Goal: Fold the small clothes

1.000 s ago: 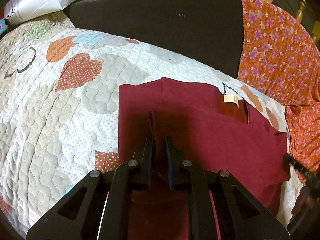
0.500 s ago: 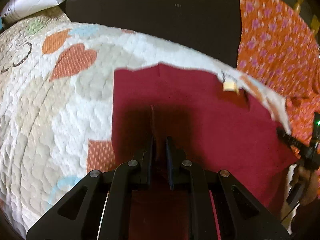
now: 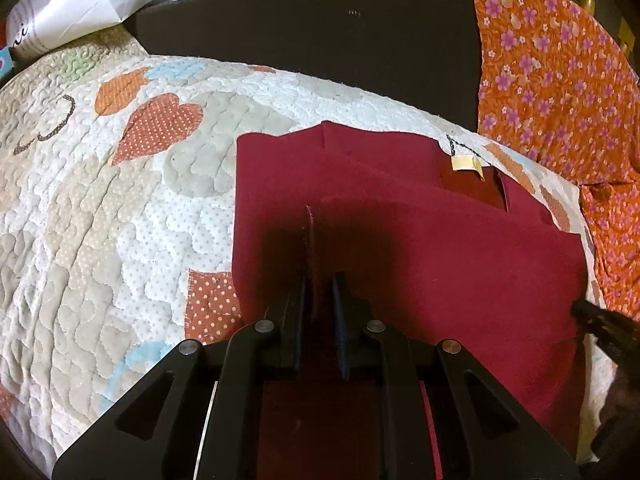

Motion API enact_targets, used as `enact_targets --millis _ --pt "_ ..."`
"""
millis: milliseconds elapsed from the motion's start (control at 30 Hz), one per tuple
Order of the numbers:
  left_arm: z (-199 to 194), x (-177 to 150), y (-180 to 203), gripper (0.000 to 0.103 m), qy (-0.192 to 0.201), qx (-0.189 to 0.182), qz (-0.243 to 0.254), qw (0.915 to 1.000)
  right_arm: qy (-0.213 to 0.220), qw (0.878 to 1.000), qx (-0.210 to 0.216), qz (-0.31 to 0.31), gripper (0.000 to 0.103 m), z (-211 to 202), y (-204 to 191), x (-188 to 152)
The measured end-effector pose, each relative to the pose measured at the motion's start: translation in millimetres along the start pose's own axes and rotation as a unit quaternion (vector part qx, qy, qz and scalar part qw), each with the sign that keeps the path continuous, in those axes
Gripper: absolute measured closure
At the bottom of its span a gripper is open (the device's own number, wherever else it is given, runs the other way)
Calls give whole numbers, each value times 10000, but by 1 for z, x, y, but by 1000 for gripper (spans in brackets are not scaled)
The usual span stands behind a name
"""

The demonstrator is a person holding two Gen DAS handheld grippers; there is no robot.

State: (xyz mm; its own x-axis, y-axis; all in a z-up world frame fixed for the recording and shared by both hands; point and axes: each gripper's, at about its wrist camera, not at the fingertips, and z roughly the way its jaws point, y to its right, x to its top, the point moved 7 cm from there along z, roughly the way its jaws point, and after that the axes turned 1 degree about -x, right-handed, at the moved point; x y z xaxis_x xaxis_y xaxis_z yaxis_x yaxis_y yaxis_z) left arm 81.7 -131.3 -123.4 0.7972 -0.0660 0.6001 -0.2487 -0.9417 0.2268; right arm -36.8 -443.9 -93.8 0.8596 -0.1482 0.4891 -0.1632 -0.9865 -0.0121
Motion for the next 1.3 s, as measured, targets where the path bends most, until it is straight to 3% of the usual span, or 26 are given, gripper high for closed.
enact_targets --millis 133,300,433,533,733,833,933,1033,1300 --pt "0 0 1 86 50 107 113 9999 3 9981 50 619 85 -4 27 0" --pt "1 -2 6 75 71 286 341 9990 474 9957 241 758 82 -29 24 12" --pt "3 -1 3 70 40 248 283 9993 25 9975 64 702 77 3 20 5" --pt "5 0 2 63 25 196 223 9996 93 9968 119 790 76 -3 19 3" --pt "3 -3 4 60 34 224 280 9994 321 9963 226 768 72 -32 4 0" --pt "0 -8 6 57 45 244 261 9994 17 9974 118 716 66 -10 0 -11" --pt "-20 -13 8 57 47 358 376 9986 -14 9983 21 579 66 -16 -4 -9" --pt "-44 -25 5 57 -160 161 188 9996 138 9970 333 684 66 -47 -10 -12" --pt "-116 -79 -11 57 -524 -128 136 9985 -142 9920 865 906 60 -122 -17 -95"
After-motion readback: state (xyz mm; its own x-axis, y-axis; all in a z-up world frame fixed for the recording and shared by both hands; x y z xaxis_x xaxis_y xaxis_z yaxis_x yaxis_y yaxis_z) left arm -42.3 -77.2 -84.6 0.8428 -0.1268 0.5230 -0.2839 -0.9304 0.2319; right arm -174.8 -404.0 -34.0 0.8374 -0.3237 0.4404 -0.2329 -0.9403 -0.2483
